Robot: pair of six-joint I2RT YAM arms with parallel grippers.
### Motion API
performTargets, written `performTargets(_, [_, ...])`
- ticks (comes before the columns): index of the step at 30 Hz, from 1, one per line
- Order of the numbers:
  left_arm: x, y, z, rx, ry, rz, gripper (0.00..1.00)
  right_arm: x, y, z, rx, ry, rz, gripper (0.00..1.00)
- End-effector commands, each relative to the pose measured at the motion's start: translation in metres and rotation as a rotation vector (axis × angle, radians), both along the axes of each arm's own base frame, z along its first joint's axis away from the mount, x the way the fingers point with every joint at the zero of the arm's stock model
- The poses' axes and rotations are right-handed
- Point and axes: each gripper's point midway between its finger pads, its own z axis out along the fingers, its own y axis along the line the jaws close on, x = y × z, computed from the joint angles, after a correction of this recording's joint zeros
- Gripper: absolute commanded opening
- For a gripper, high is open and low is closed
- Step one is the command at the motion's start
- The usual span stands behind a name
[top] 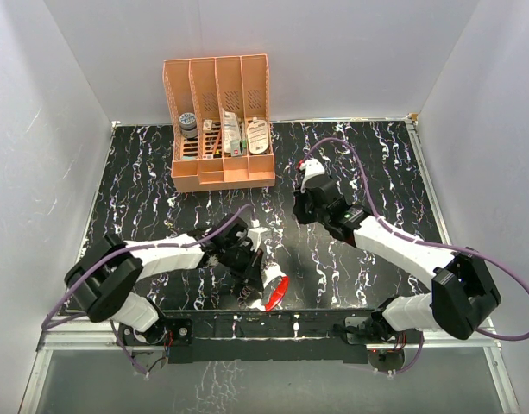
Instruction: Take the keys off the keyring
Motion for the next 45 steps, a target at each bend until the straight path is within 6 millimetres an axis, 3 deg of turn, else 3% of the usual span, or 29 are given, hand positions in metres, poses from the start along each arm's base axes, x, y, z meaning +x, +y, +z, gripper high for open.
performTargets(1, [-0.012, -0.013, 0.010, -0.081, 0.087, -0.073, 0.03, 0.015, 0.000, 0.011, 0.052, -0.043, -0.038, 0.00])
performTargets(4, [-0.007, -0.015, 0.003, -0.058, 0.101, -0.071, 0.04, 0.015, -0.003, 0.009, 0.054, -0.035, -0.044, 0.00])
performTargets(10, [0.006, -0.005, -0.032, 0.105, 0.083, -0.079, 0.03, 0.016, -0.007, 0.004, 0.041, -0.013, -0.062, 0.00])
performTargets(16, [0.036, 0.010, -0.051, 0.207, 0.049, 0.013, 0.02, 0.016, -0.013, -0.010, 0.018, 0.014, -0.085, 0.00])
performTargets(21, [0.082, 0.017, -0.053, 0.218, 0.005, 0.126, 0.02, 0.019, -0.013, -0.019, 0.025, 0.022, -0.089, 0.00])
performTargets(27, [0.152, 0.002, -0.051, 0.212, -0.120, 0.197, 0.02, 0.024, -0.011, -0.039, 0.026, 0.064, -0.079, 0.00])
performTargets(31, [0.181, 0.000, -0.052, 0.221, -0.157, 0.238, 0.01, 0.026, -0.019, -0.051, 0.007, 0.075, -0.104, 0.00])
performTargets(36, [0.188, 0.012, -0.047, 0.253, -0.187, 0.254, 0.01, 0.034, -0.038, -0.062, 0.003, 0.077, -0.164, 0.00])
performTargets(40, [0.185, 0.013, -0.033, 0.222, -0.215, 0.249, 0.03, 0.041, -0.041, -0.071, 0.012, 0.095, -0.171, 0.19])
performTargets(45, [0.179, 0.012, 0.001, 0.158, -0.263, 0.244, 0.10, 0.051, -0.047, -0.072, 0.004, 0.072, -0.198, 0.32])
